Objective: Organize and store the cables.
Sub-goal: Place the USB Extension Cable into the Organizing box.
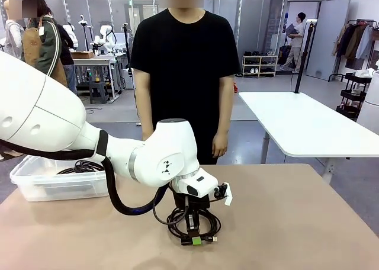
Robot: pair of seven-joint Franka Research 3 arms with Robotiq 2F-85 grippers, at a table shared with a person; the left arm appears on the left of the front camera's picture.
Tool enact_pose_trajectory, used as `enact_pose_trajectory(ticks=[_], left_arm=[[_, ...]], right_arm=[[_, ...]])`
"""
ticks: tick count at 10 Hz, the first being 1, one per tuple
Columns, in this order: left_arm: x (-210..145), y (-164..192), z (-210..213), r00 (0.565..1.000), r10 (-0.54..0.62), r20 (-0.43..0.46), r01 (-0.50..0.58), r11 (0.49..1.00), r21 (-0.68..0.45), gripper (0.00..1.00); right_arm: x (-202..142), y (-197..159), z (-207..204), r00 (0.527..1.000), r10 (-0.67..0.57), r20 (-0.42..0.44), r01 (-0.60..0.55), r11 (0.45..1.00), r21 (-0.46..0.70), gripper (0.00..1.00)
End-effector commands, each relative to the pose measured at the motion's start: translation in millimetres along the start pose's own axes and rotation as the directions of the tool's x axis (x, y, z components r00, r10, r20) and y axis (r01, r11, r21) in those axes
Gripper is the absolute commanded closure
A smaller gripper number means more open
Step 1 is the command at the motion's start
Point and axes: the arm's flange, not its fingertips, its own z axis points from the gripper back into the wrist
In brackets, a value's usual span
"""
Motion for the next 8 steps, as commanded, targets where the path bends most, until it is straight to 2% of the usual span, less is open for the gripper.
enact_pose_trajectory(ticks=[1,4,6,7,8], left_arm=[[-3.2,2.0,22.5,0.998,0.057,0.006,-0.058,0.998,0.028,1.00],[-16.1,2.7,113.4,0.997,-0.047,0.061,0.042,0.996,0.075,1.00],[-48.3,0.1,180.4,0.988,-0.141,0.069,0.131,0.983,0.129,1.00],[-67.5,2.2,204.7,0.985,-0.154,0.073,0.142,0.978,0.155,1.00],[-109.3,9.1,234.8,0.981,-0.181,0.073,0.165,0.969,0.184,1.00]], right_arm=[[1.3,-1.0,1.1,1.000,-0.020,0.003,0.020,1.000,-0.004,0.00],[1.3,-1.0,1.1,1.000,-0.020,0.003,0.020,1.000,-0.004,0.00],[1.3,-1.0,1.1,1.000,-0.020,0.003,0.020,1.000,-0.004,0.00],[1.3,-1.0,1.1,1.000,-0.020,0.003,0.020,1.000,-0.004,0.00],[1.3,-1.0,1.1,1.000,-0.020,0.003,0.020,1.000,-0.004,0.00]])
